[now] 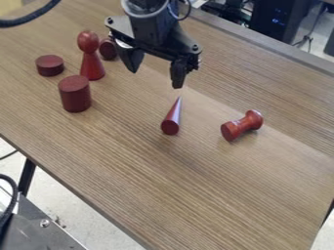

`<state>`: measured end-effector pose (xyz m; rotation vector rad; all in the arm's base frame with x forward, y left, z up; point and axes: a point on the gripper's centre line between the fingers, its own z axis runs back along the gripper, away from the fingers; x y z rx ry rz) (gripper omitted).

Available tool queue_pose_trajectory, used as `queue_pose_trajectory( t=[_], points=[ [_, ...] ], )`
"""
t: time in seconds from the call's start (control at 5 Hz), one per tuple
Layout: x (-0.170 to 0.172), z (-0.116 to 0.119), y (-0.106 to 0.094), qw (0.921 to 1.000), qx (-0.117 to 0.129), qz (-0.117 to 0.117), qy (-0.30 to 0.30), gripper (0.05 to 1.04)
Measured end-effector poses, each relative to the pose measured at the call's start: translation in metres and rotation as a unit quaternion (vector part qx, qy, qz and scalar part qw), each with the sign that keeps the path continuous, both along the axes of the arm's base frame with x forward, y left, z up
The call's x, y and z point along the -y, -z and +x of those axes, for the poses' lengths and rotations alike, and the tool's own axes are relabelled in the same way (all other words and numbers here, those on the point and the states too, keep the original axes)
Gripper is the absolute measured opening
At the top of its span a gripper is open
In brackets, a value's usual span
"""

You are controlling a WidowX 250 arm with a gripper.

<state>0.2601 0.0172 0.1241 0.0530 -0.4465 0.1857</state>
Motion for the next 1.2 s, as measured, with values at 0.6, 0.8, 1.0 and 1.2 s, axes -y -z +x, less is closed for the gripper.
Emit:
queue_pose_trajectory(
  t=[0.6,0.8,1.0,1.2],
  points=[
    [-0.022,0.015,0.025,0.9912,-0.13,0.025,-0.001,0.999],
    [-0.029,0.025,0.021,0.9864,-0.162,0.025,-0.011,0.999],
    [-0.037,0.028,0.02,0.9883,-0.149,-0.018,-0.023,0.999],
    [-0.041,0.03,0.02,0.9896,-0.138,-0.037,-0.017,0.999]
  ],
)
